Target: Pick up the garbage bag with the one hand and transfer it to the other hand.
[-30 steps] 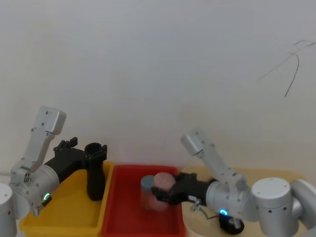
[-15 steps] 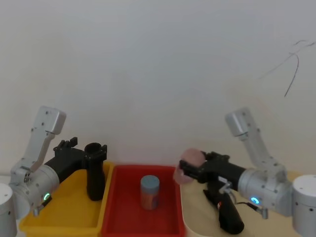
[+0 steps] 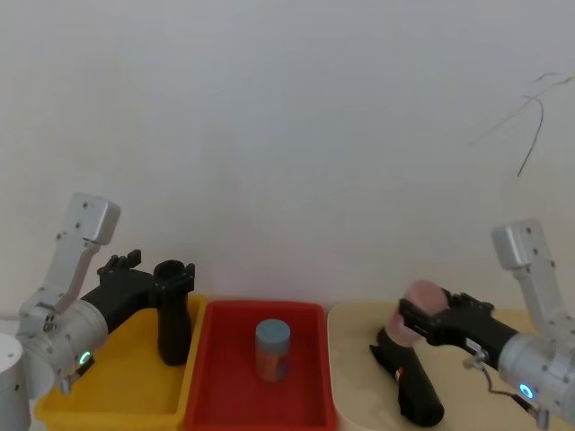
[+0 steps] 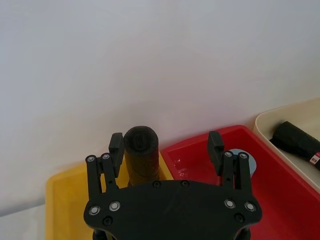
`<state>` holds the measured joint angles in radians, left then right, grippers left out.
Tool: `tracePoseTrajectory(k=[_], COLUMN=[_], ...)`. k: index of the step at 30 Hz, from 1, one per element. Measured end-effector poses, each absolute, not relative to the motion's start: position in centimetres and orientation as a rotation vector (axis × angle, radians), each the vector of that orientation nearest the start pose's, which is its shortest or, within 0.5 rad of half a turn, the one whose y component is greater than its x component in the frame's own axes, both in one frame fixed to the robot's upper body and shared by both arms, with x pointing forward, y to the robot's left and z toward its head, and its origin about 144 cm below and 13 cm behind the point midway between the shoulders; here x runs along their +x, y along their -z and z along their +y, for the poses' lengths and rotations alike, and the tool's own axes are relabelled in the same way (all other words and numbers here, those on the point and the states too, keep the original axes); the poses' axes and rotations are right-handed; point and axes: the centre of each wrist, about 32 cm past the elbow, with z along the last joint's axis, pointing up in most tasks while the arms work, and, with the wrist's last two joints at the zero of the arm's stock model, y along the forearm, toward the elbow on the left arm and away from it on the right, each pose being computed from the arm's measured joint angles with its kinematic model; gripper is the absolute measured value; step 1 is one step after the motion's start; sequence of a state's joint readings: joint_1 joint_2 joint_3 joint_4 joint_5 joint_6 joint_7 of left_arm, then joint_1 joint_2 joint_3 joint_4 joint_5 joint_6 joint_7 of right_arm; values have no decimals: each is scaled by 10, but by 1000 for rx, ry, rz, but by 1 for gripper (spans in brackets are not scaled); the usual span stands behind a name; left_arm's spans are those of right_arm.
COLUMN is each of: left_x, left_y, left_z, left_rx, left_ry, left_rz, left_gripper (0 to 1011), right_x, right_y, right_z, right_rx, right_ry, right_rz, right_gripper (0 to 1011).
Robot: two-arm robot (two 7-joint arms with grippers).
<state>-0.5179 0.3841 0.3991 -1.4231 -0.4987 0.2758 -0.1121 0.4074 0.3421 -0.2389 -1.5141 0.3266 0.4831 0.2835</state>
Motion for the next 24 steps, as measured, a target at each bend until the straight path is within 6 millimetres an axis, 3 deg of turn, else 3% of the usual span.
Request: tracePoseTrajectory(k=[19,24], left_x=[573,573], left_y=[-1267,-1267], left_z=[240,240], left_rx=[73,73], left_ry=[-1152,-1152], left_rz=[22,22], left_gripper=[1002,1002], right_x=[545,546], right_y=[-1225,-1218], right_z=[-299,-304], right_rx=[-323,-341], right_ry=[1330,1363], right_rz=[162,171], right_gripper=[669,767])
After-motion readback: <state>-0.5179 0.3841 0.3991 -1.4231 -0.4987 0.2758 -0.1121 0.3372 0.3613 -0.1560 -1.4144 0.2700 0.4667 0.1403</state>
